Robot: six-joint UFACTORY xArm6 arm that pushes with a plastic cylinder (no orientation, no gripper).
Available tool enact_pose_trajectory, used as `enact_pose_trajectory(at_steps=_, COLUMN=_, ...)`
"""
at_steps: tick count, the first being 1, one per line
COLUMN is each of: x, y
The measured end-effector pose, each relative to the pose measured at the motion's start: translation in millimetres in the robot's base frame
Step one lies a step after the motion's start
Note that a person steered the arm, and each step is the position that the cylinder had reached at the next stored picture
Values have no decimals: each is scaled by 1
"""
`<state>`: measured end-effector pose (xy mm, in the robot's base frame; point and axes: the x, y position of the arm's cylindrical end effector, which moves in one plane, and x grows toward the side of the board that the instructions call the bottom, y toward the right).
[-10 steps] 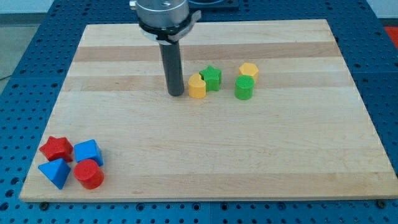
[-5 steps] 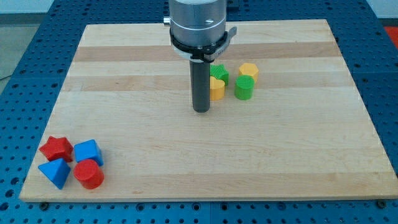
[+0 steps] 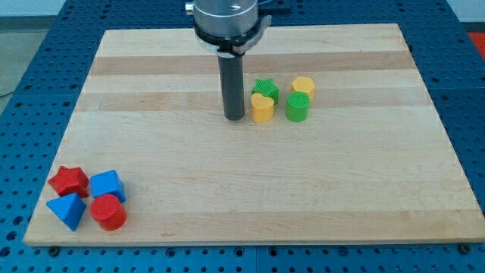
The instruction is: Slide the red circle into the group of blocks
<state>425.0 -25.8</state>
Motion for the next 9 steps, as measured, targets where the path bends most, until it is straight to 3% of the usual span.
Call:
enact_pose_trajectory(at_steps=6, x=6, y=-7)
enact_pose_trajectory(at_steps=7, x=12, y=-66)
enact_pose_trajectory(at_steps=9, x=40, y=-279)
